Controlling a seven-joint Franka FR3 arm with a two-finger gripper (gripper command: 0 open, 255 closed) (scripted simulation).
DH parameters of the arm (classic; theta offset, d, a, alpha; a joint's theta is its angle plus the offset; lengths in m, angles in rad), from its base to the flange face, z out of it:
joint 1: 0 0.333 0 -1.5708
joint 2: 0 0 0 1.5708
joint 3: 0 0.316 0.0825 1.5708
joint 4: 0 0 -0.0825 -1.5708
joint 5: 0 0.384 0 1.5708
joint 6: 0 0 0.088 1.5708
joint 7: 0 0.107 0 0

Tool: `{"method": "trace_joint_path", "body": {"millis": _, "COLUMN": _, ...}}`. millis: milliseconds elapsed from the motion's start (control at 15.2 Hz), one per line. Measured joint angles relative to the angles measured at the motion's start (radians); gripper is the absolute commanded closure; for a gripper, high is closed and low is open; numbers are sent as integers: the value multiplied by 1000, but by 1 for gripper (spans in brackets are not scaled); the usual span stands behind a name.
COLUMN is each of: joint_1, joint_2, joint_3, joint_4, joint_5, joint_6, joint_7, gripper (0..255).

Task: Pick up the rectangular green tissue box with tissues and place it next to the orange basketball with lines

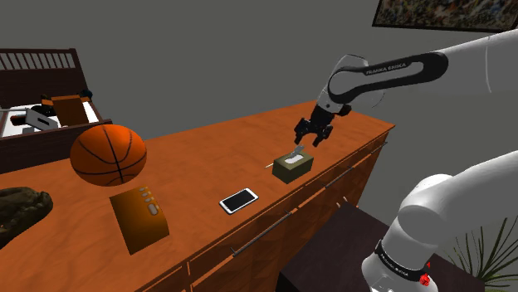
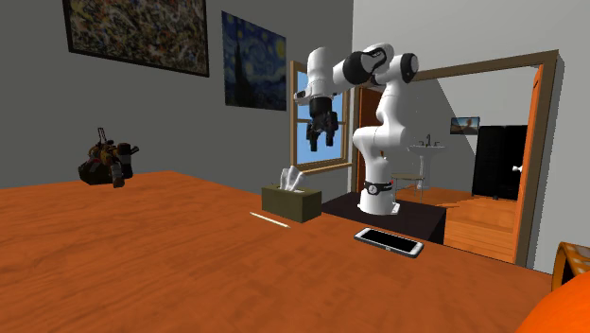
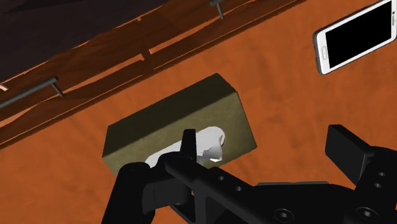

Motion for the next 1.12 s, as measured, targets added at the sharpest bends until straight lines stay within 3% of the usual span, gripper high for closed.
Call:
{"method": "trace_joint_path", "body": {"millis": 462, "joint_1": 28, "joint_2": 187, "joint_3": -89, "joint_4": -34, "joint_5": 168, "joint_6": 297, "joint_7": -65, "gripper": 0}}
{"method": "trace_joint_path", "body": {"millis": 858, "joint_1": 70, "joint_2": 285, "joint_3": -105, "joint_4": -34, "joint_5": 246, "joint_6": 397, "joint_7": -118, "gripper": 0}}
{"method": "trace_joint_path", "body": {"millis": 1122, "joint_1": 77, "joint_2": 298, "joint_3": -106, "joint_4": -35, "joint_5": 258, "joint_6": 411, "joint_7": -126, "gripper": 0}}
